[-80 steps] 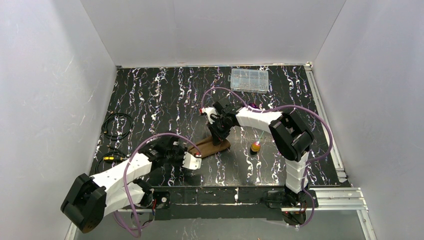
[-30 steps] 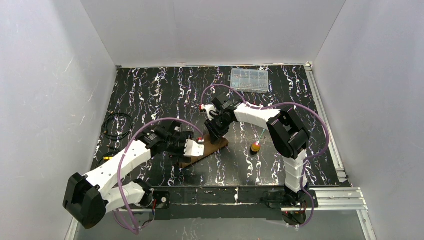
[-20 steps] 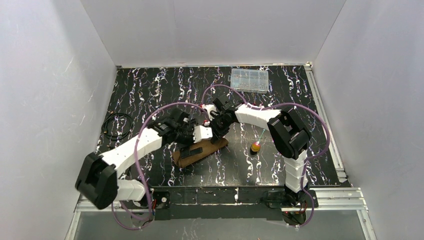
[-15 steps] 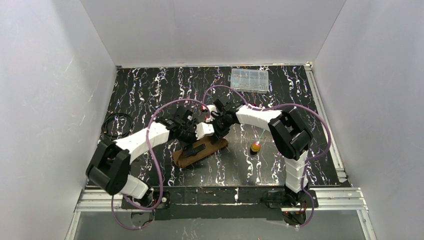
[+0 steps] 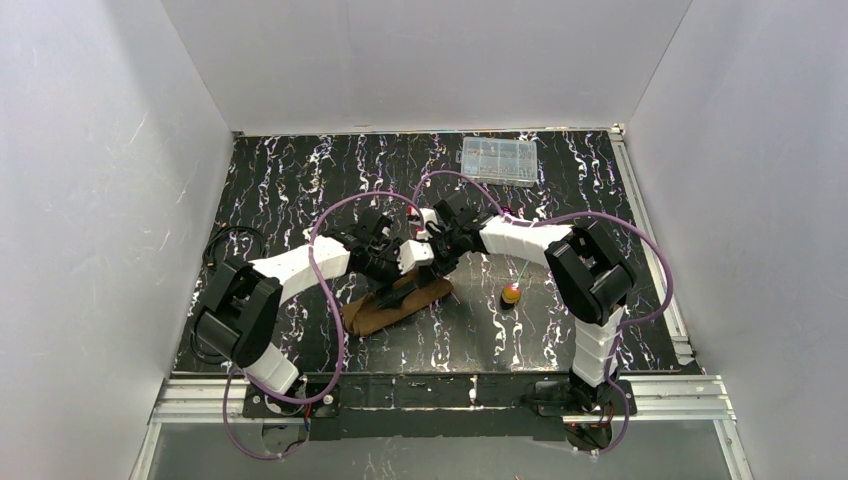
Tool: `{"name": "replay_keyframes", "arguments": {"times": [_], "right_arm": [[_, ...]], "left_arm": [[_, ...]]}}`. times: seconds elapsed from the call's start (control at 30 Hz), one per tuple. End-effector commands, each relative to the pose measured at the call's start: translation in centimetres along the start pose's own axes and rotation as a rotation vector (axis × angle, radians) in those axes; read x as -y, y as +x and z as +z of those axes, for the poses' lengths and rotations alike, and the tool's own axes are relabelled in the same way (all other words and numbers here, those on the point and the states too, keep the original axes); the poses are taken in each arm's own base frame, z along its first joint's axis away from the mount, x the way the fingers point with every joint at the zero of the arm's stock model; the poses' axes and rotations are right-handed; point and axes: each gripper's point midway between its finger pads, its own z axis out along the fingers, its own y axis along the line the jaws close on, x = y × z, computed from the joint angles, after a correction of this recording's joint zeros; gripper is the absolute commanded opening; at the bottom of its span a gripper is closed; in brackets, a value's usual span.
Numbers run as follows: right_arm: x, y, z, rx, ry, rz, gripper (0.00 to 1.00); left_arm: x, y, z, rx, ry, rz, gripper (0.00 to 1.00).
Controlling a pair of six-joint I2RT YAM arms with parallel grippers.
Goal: Fold the napkin into a case and place the utensils inside
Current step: Stuff the top corner of the smaller-rectangle-folded napkin into the folded napkin.
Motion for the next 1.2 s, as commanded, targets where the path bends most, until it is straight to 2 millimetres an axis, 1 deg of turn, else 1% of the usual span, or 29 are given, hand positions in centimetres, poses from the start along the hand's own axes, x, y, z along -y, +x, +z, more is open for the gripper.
{"name": "replay_keyframes", "arguments": {"times": [0.0, 0.07, 0.17, 0.23, 0.3, 0.37, 0.4, 0.43, 0.47, 0.5, 0.6, 0.7, 0.73, 0.9, 0.93, 0.97, 1.03, 1.1, 1.17], "right_arm": [[-2.6, -3.0, -1.9, 0.124, -0.101, -0.028, 0.26], [-2.7, -3.1, -1.8, 0.123, -0.109, -0.029, 0.26], [-2.3, -2.9, -1.3, 0.103, -0.102, -0.030, 0.26], [-2.0, -3.1, -1.2, 0.094, -0.098, -0.035, 0.26], [-2.0, -3.4, -1.2, 0.093, -0.092, -0.044, 0.29], [-1.9, -3.6, -1.5, 0.087, -0.082, -0.056, 0.34], [-1.9, -3.7, -1.8, 0.083, -0.078, -0.061, 0.39], [-1.7, -4.0, -2.2, 0.090, -0.071, -0.060, 0.45], [-1.7, -4.2, -2.8, 0.101, -0.072, -0.059, 0.86], [-1.5, -4.4, -3.5, 0.116, -0.069, -0.054, 0.97], [-0.5, -5.0, -6.2, 0.184, -0.060, -0.023, 0.99], [1.1, -3.9, -7.4, 0.201, -0.018, 0.014, 0.99], [1.5, -3.3, -7.4, 0.202, -0.005, 0.025, 0.99], [1.7, -2.0, -7.7, 0.246, 0.024, 0.039, 0.99], [1.5, -1.8, -7.6, 0.251, 0.013, 0.044, 0.96], [1.4, -1.5, -7.5, 0.249, 0.004, 0.054, 0.95], [1.5, -0.7, -6.9, 0.233, -0.004, 0.078, 0.95], [1.5, 0.0, -6.3, 0.228, -0.023, 0.101, 0.95], [1.6, 0.6, -5.7, 0.233, -0.040, 0.124, 0.99]], "left_arm": [[1.3, 0.8, 0.4, -0.005, 0.069, 0.057, 0.75], [1.6, 0.9, 0.3, -0.007, 0.083, 0.069, 0.67], [1.7, 0.9, 0.4, -0.005, 0.086, 0.081, 0.51], [1.6, 1.3, 0.6, -0.012, 0.077, 0.094, 0.47], [1.5, 1.7, 0.8, -0.025, 0.065, 0.096, 0.45], [1.2, 2.2, 0.9, -0.040, 0.049, 0.097, 0.42], [1.1, 2.4, 1.0, -0.046, 0.043, 0.097, 0.39], [1.1, 2.5, 1.0, -0.050, 0.042, 0.095, 0.37], [1.1, 2.4, 0.9, -0.049, 0.042, 0.094, 0.36], [1.2, 2.4, 0.9, -0.050, 0.042, 0.090, 0.35], [1.2, 2.5, 0.9, -0.052, 0.039, 0.085, 0.32], [1.3, 2.8, 0.9, -0.058, 0.043, 0.081, 0.27], [1.3, 2.8, 0.9, -0.059, 0.043, 0.083, 0.25], [1.2, 2.7, 0.9, -0.056, 0.039, 0.090, 0.18], [1.2, 2.7, 0.9, -0.057, 0.038, 0.092, 0.18], [1.2, 2.7, 1.0, -0.057, 0.038, 0.091, 0.17], [1.0, 2.6, 0.9, -0.055, 0.032, 0.094, 0.17], [1.0, 2.5, 0.9, -0.053, 0.032, 0.094, 0.17], [0.9, 2.3, 0.9, -0.051, 0.026, 0.096, 0.16]]}}
